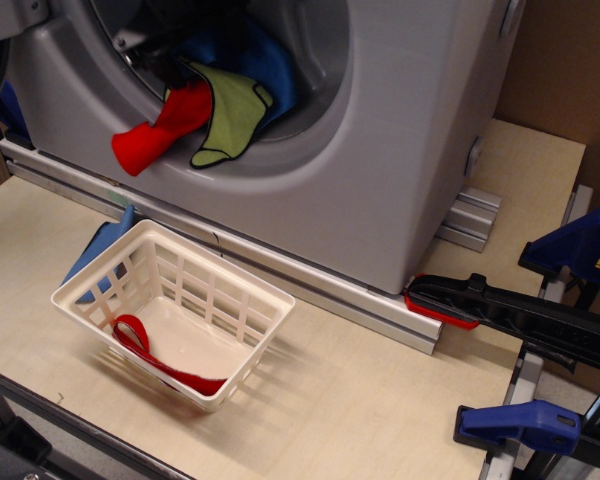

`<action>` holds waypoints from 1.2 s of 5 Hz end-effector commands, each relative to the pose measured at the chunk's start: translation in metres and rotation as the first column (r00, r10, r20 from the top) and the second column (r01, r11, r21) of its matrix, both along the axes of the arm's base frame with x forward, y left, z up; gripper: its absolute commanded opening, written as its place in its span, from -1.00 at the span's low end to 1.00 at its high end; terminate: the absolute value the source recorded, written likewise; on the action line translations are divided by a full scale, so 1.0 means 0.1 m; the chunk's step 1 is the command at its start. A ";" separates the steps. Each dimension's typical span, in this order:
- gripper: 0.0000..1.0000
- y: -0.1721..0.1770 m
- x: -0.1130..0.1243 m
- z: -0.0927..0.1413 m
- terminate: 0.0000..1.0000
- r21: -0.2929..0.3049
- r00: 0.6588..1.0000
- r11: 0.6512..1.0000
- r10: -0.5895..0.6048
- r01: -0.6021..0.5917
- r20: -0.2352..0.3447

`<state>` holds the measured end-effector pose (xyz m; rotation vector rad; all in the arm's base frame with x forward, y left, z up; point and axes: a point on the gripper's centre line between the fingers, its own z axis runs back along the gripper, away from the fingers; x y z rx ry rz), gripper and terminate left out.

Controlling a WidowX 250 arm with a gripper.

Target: Take clothes out of laundry machine

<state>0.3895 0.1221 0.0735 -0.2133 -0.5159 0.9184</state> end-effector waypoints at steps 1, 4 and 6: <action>1.00 0.02 -0.02 -0.24 -1.00 -0.047 0.995 0.999 -0.017 0.013 -0.093; -1.00 0.00 0.04 -0.54 -1.00 -0.055 0.994 0.997 -0.065 0.060 -0.090; -1.00 -0.02 0.02 -0.51 -1.00 -0.049 0.994 0.993 -0.104 0.103 -0.020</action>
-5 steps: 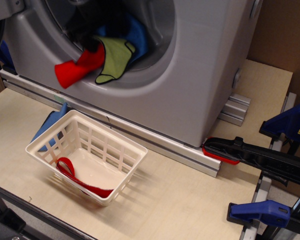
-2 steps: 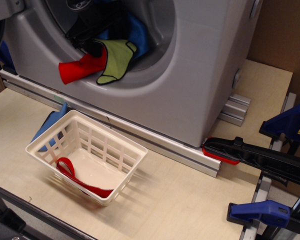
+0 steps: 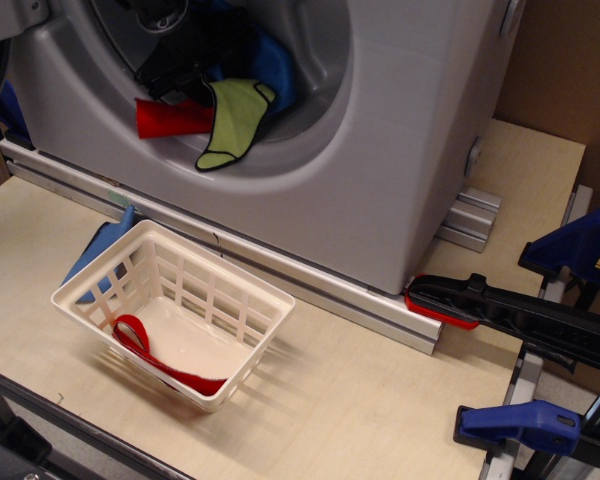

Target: Take clothes out of laundry machine

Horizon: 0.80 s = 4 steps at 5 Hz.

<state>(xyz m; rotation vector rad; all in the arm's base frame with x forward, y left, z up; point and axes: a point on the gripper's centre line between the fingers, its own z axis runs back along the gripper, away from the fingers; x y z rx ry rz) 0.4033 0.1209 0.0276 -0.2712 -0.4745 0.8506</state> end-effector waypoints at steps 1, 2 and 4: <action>-1.00 0.00 -0.14 0.00 -1.00 0.021 0.999 0.998 -0.052 0.052 -0.003; -1.00 -0.02 -0.21 0.21 -1.00 0.044 0.999 0.998 -0.041 0.040 0.017; -1.00 -0.33 -0.72 0.43 -1.00 0.024 0.985 0.990 -0.135 0.138 -0.109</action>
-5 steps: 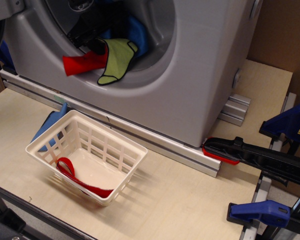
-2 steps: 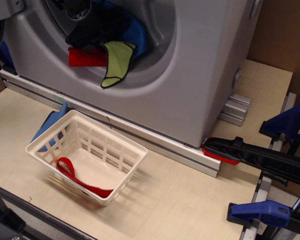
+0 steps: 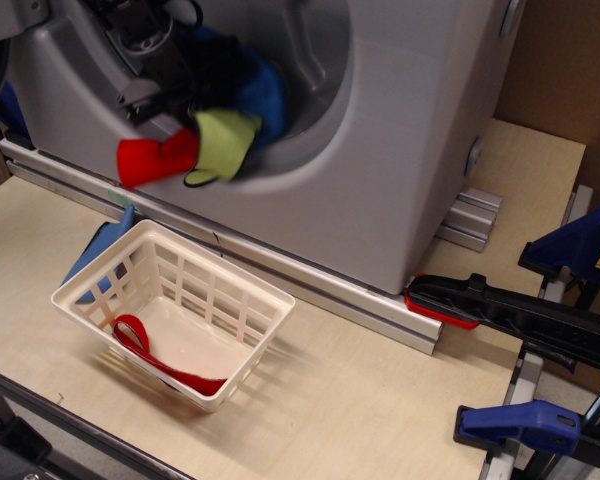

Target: Take clothes out of laundry machine

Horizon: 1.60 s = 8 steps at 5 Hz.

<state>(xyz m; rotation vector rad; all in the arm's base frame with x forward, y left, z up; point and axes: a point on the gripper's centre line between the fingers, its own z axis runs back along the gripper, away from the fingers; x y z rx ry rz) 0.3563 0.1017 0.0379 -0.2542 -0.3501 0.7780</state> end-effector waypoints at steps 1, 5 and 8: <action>-1.00 -0.37 -0.64 0.32 -1.00 0.138 0.985 0.983 -0.106 0.125 -0.140; -1.00 -0.34 -1.28 -0.42 -1.00 0.146 0.873 0.967 -0.117 0.209 -0.474; -1.00 -0.29 -1.58 -0.48 -1.00 0.183 0.929 0.980 0.000 0.073 -0.369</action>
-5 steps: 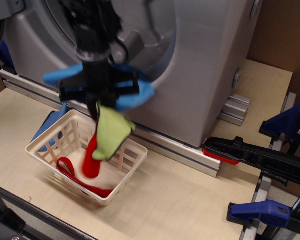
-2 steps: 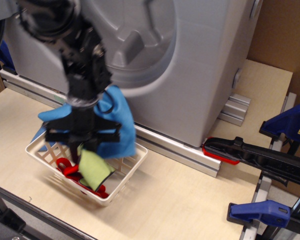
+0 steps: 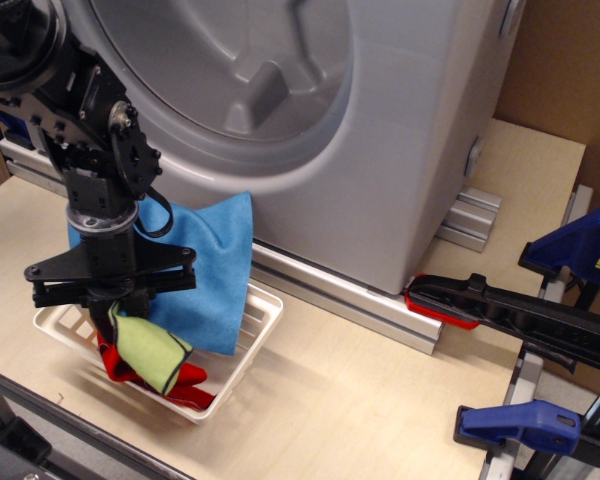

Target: Take clothes out of laundry machine

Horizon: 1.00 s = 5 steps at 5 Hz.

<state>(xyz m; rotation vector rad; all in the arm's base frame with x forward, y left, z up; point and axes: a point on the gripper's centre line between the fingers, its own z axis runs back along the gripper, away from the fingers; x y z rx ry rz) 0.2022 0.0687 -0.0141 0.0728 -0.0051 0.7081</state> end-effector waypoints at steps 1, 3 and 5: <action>1.00 0.07 0.02 0.06 -1.00 0.007 0.995 1.000 0.009 -0.009 0.101; 1.00 0.03 0.19 0.26 -1.00 0.017 0.987 1.000 -0.004 0.001 0.159; 1.00 -0.05 0.31 0.83 -1.00 -0.010 0.988 1.000 0.022 -0.021 0.155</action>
